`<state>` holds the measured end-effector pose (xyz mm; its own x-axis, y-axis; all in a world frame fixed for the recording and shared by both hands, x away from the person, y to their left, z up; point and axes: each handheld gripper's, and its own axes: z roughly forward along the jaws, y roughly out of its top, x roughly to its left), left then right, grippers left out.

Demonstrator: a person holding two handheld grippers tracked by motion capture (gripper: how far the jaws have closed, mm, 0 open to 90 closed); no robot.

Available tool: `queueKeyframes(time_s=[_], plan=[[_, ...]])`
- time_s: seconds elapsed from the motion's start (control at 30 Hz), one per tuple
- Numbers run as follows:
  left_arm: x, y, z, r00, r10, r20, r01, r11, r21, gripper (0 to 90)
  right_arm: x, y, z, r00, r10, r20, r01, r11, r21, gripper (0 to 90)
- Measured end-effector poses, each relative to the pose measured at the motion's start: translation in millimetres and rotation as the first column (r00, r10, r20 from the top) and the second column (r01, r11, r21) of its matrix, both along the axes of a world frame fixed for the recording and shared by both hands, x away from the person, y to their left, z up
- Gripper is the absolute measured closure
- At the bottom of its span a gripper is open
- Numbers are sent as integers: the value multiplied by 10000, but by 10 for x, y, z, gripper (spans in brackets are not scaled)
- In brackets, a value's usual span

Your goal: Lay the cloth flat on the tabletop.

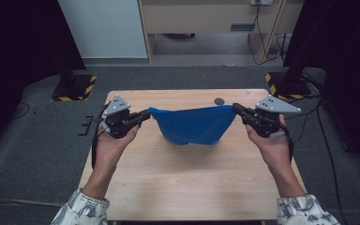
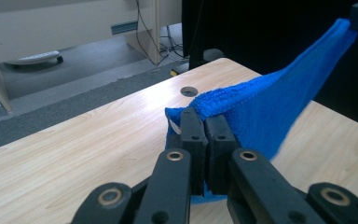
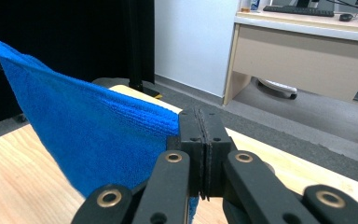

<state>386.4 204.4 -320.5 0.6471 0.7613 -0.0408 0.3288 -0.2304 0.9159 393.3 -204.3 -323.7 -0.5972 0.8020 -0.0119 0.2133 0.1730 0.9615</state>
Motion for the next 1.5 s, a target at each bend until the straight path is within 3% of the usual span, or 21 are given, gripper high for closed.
queueKeyframes(time_s=[0.13, 0.23, 0.5, 0.7, 0.87, 1.17, 1.27, 1.3, 1.4, 1.43, 1.5], plan=[[-37, -8, 67, 10000, -29, 25, 28, 9997, 252, 880, -62, -22, 86, 10000, 85, -28, -85, 9999, -83, 894], [55, -13, 25, 9997, 48, -222, -41, 9995, 325, 878, -34, -14, 62, 9998, 54, -209, -60, 9997, -258, 894], [438, -91, -211, 9961, 241, -850, -196, 9983, 541, 871, 348, -1, -225, 9964, -324, -789, 297, 9989, -355, 894], [756, -159, -457, 9881, 414, -1478, -269, 9947, 988, 869, 649, -37, -507, 9887, -633, -1355, 624, 9980, -110, 894], [956, -180, -622, 9815, 682, -1790, -455, 9908, 1277, 868, 835, -20, -703, 9811, -829, -1751, 788, 9964, -302, 894], [1252, -144, -802, 9662, 1130, -2319, -843, 9879, 1300, 869, 1072, 56, -838, 9732, -932, -2104, 809, 9945, -663, 894], [1402, -156, -849, 9593, 1345, -2482, -1025, 9851, 1378, 869, 1195, 89, -888, 9679, -1084, -2266, 938, 9928, -744, 893], [1479, -158, -875, 9542, 1449, -2616, -1104, 9837, 1420, 867, 1244, 105, -910, 9659, -1147, -2322, 982, 9918, -813, 893], [1649, -155, -964, 9492, 1685, -2657, -1318, 9798, 1503, 773, 1436, 152, -1003, 9563, -1492, -2513, 1259, 9863, -1066, 846], [1704, -149, -994, 9422, 1870, -2781, -1515, 9779, 1441, 695, 1482, 158, -1030, 9541, -1673, -2484, 1423, 9830, -1158, 754], [1766, -122, -1031, 9382, 2014, -2815, -1721, 9771, 1253, 514, 1584, 147, -1109, 9526, -1955, -2331, 1732, 9784, -1128, 616]])
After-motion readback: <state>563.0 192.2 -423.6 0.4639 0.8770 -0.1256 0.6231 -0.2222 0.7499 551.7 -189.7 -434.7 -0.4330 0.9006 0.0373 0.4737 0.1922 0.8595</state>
